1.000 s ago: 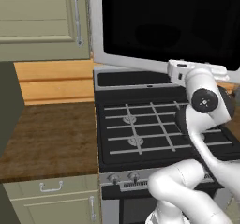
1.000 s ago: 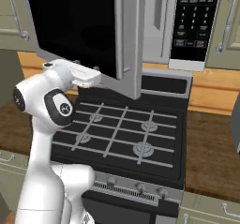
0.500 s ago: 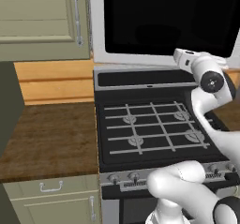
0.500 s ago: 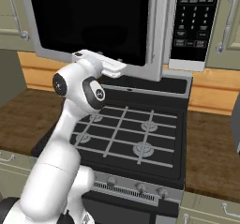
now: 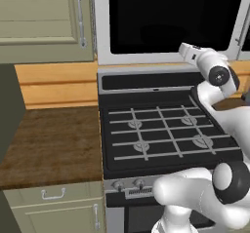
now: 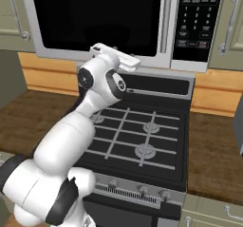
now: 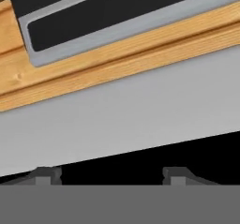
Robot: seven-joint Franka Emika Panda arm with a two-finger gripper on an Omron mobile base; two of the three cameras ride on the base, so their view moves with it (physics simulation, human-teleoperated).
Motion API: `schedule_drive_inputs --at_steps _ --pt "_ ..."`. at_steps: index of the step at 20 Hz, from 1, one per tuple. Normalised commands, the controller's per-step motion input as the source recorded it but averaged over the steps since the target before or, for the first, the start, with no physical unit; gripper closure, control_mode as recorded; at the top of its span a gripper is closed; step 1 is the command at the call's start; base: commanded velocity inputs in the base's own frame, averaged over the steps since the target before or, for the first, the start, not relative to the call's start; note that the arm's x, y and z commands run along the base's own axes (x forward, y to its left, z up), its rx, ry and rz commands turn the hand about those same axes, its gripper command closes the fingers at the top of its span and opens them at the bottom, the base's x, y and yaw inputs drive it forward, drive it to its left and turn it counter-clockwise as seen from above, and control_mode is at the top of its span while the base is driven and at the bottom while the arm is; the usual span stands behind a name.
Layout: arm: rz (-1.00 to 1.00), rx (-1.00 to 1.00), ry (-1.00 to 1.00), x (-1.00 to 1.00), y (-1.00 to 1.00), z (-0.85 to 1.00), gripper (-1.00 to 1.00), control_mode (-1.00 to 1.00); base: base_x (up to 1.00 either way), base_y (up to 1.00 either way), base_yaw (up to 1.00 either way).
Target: Pick the tomato from the sink and place it in the bowl. Then pick the bowl and place it in the microwave. Then close the microwave door and press the start button.
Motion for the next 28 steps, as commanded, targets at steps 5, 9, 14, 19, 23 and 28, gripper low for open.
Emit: schedule_drive_inputs --at_steps 5,9,14,19,23,28 --pt "0.0 0.16 0.05 0.93 -0.2 -0.01 -1.0 -1.0 0.0 0.0 0.0" --pt "0.09 0.17 0.0 0.03 -0.02 0.03 -1.0 -1.0 0.0 0.0 0.0" --pt "0.04 0.19 0.0 -0.64 0.0 0.58 -1.0 -1.0 0.0 0.0 0.0" --pt "0.01 0.15 0.0 -0.56 0.02 0.81 -1.0 -1.0 0.0 0.0 0.0" --pt "0.13 0.15 0.0 -0.71 0.04 0.4 -1.0 -1.0 0.0 0.0 0.0" --pt "0.13 0.3 0.0 -0.94 -0.03 0.22 -1.0 -1.0 0.0 0.0 0.0"
